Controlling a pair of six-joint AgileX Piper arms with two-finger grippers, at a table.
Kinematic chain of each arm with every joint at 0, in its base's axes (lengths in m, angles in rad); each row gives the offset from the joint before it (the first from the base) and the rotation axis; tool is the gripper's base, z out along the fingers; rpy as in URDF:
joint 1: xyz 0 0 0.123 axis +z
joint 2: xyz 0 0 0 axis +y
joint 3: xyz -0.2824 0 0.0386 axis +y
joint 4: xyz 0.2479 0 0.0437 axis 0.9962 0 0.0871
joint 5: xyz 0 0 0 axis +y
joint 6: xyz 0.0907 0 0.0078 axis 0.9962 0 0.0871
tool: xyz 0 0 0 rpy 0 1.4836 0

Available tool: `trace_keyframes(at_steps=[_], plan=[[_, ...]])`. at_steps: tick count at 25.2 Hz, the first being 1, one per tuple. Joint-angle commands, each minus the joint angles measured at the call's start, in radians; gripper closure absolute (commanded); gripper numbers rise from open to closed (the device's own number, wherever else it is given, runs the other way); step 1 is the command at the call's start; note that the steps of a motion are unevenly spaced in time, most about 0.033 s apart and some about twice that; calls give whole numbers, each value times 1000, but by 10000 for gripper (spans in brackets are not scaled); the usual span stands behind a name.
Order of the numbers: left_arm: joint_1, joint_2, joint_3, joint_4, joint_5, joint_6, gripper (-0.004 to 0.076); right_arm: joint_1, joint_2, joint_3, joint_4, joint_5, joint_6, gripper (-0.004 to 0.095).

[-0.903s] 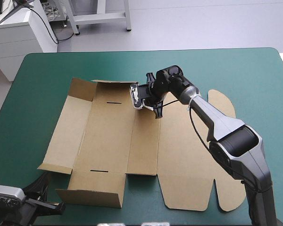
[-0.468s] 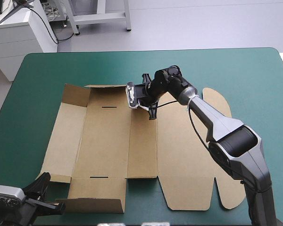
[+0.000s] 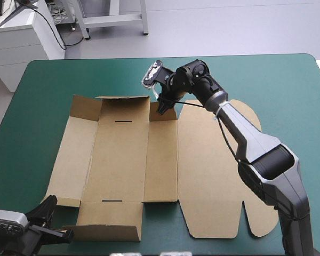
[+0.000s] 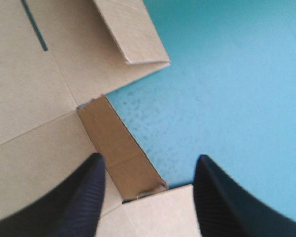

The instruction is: Fold the box

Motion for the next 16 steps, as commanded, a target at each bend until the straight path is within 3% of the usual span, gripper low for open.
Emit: trace_keyframes(at_steps=[1, 2, 5, 6, 7, 8, 13, 16], plan=[[-3, -3, -23, -15, -77, 1, 732, -13, -75, -45, -123, 54, 181, 860], [-3, -1, -23, -15, -77, 1, 732, -19, -75, -45, -145, 63, 228, 925], [-3, 7, -23, -15, -77, 1, 731, -44, -75, -45, -226, 95, 440, 908], [-3, 12, -23, -15, -77, 1, 710, -72, -77, -45, -251, 154, 552, 908], [-3, 12, -23, -15, -77, 1, 676, -84, -80, -42, -246, 177, 558, 908], [-3, 12, -23, -15, -77, 1, 559, -115, -95, -15, -237, 206, 575, 908], [-3, 12, -23, -15, -77, 1, 181, -159, -191, 142, -237, 167, 599, 908], [-3, 12, -23, -17, -77, 1, 125, -170, -340, 356, -234, 46, 644, 908]])
